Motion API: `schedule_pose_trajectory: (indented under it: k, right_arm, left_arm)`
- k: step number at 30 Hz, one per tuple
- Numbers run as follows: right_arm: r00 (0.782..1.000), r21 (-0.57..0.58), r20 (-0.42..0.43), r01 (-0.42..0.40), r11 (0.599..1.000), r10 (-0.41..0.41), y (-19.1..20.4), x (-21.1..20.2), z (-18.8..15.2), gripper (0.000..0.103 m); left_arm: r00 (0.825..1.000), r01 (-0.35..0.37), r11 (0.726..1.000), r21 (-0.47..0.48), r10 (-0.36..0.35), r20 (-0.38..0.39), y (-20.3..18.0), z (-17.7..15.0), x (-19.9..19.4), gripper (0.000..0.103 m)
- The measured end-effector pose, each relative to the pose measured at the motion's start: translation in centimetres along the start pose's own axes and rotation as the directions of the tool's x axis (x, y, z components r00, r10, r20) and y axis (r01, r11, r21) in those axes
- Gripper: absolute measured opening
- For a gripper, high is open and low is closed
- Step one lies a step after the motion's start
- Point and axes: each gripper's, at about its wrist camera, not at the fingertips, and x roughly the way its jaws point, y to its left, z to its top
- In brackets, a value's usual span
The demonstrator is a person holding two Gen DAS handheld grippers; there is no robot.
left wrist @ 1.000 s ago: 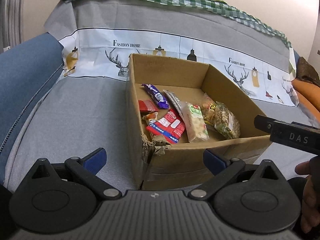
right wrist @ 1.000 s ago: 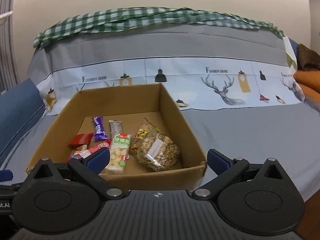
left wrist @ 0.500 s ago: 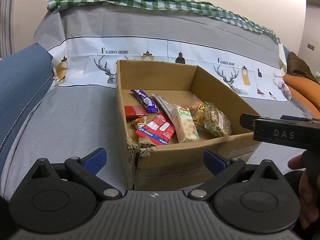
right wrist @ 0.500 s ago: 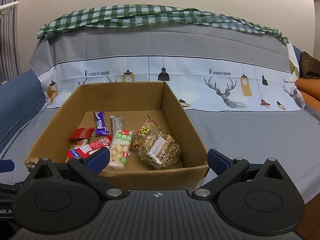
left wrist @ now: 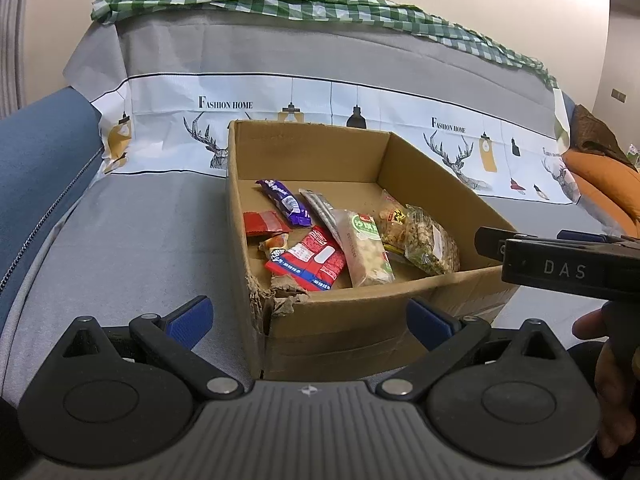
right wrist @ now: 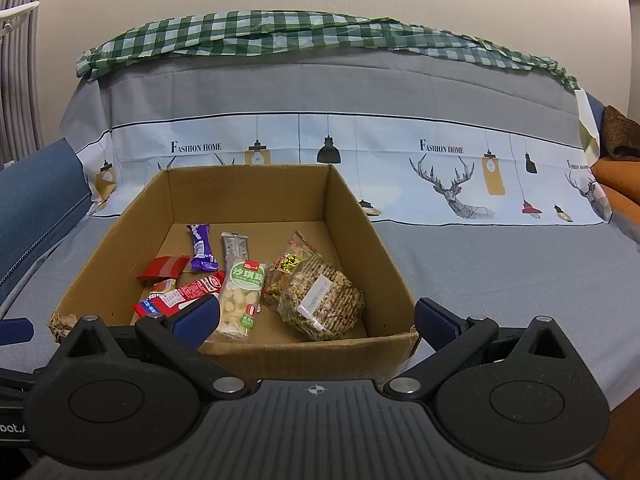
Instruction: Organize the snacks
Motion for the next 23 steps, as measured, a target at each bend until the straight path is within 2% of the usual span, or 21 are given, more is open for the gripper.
schedule_pose_trajectory:
  k: [17,23]
  right_arm:
    - [1.0,-0.001,0.002,0.0,1.0,0.0,0.1,0.0,-0.07,0.102]
    - [1.0,-0.001,0.003,0.0,1.0,0.0,0.0,0.05,0.09,0.102]
  left_arm:
    - [1.0,0.007,1.0,0.0,-0.007,0.014,-0.06,-0.04,-0.08,0.103]
    - [0.999,0.005,1.0,0.01,-0.006,0.043,-0.1,0.0,-0.49,0.103]
